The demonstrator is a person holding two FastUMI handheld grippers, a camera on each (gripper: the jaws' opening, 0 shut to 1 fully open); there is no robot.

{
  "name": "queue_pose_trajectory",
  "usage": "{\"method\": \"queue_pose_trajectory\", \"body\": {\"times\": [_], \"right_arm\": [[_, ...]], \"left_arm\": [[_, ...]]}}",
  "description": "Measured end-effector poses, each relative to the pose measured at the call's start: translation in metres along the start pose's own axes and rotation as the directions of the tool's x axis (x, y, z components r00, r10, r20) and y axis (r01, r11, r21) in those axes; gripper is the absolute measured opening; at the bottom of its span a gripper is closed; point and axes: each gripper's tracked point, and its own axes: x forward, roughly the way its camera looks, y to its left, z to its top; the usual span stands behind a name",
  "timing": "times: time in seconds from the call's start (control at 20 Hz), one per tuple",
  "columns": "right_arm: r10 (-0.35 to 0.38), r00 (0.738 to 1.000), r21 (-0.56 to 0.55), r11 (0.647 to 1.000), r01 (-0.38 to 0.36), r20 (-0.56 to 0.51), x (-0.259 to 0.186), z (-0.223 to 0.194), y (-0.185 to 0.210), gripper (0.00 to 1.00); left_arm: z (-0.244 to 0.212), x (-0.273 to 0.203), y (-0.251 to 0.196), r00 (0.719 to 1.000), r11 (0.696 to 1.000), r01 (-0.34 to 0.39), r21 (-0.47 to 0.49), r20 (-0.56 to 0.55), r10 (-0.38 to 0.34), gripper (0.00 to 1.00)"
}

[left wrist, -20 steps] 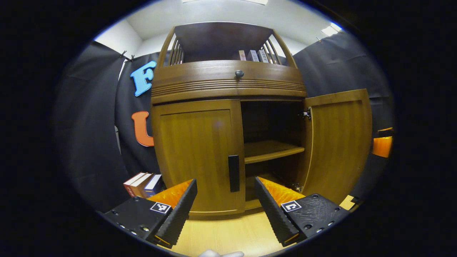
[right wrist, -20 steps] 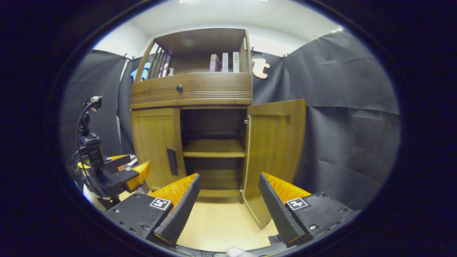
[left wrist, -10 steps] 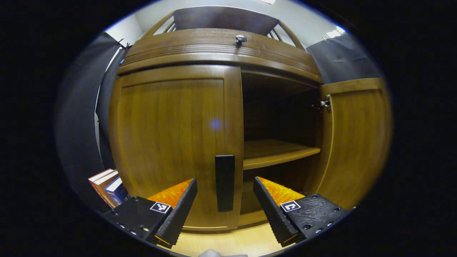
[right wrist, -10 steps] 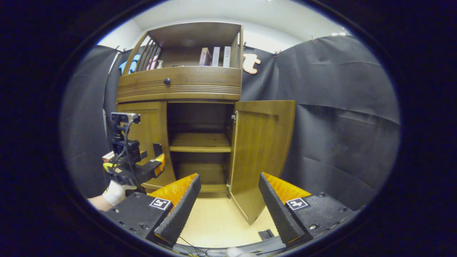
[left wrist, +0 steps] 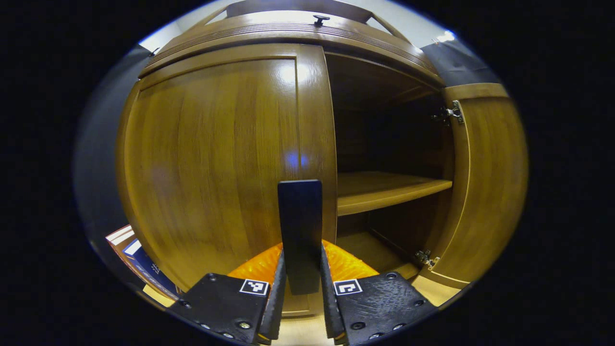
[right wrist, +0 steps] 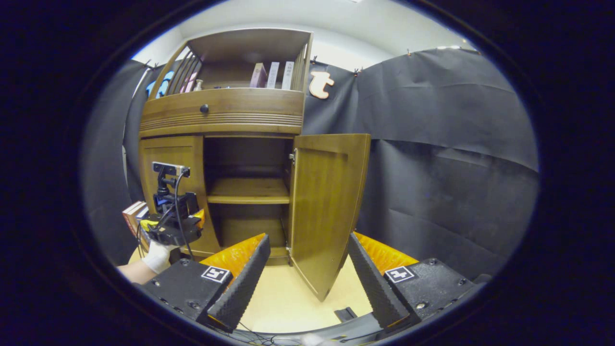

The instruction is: Open the right door of the double-door shoe cabinet with the right hand, and open the left door with the left hand.

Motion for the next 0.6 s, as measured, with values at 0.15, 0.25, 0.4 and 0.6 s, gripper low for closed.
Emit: {"method": "queue_pose_trajectory", "body": {"times": [0.15,0.25,0.4,0.6], "right_arm": [[0.025,1.0,0.0,1.0,-0.025,-0.005,0.001,-0.001,0.011,1.0],[0.047,0.999,-0.012,0.999,-0.047,0.0,-0.002,-0.001,0.019,1.0],[0.077,0.997,-0.031,0.997,-0.077,0.001,-0.008,-0.005,0.029,1.0],[0.119,0.993,-0.027,0.992,-0.12,-0.018,-0.015,-0.014,0.04,1.0]], "left_arm": [[-0.001,-0.005,-0.001,1.0,0.999,0.029,-0.022,-0.005,-0.03,0.38],[-0.003,-0.015,-0.002,0.999,0.998,0.052,-0.021,-0.008,-0.053,0.29],[-0.005,-0.035,-0.003,0.996,0.995,0.093,-0.021,-0.001,-0.093,0.29],[-0.006,-0.072,0.0,0.991,0.991,0.132,-0.024,0.023,-0.132,0.26]]}}
